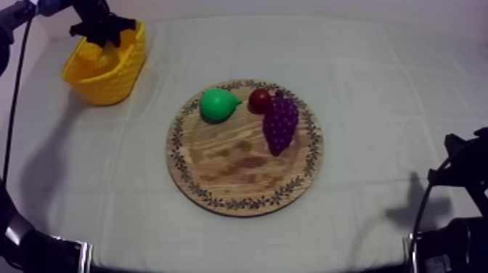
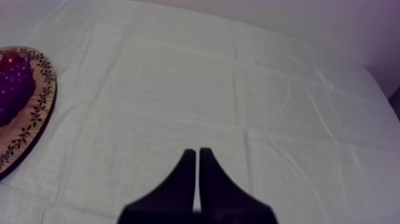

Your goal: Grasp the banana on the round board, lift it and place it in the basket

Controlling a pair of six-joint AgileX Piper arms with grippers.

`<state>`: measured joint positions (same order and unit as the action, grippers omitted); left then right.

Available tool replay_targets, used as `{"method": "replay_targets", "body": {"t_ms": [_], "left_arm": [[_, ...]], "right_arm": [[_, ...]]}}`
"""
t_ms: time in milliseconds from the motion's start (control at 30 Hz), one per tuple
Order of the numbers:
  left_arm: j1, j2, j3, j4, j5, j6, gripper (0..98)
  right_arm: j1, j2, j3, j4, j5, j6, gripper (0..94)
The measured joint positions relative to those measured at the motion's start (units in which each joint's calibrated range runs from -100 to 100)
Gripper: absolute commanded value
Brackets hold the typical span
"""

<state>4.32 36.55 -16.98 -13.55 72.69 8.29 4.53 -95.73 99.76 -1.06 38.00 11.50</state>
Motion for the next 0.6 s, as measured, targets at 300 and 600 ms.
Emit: {"method": "replay_targets", "body": {"t_ms": [300, 600], "left_arm": [[-0.43, -1.29, 2.46, 1.32, -3.1, -0.91, 38.8], [-0.95, -3.54, 7.32, 2.81, -7.25, -0.88, 46.8]], "right_arm": [[0.0, 0.0, 0.0, 0.0, 0.0, 0.0, 0.3], [0.0, 0.0, 0.0, 0.0, 0.0, 0.0, 0.3]]}}
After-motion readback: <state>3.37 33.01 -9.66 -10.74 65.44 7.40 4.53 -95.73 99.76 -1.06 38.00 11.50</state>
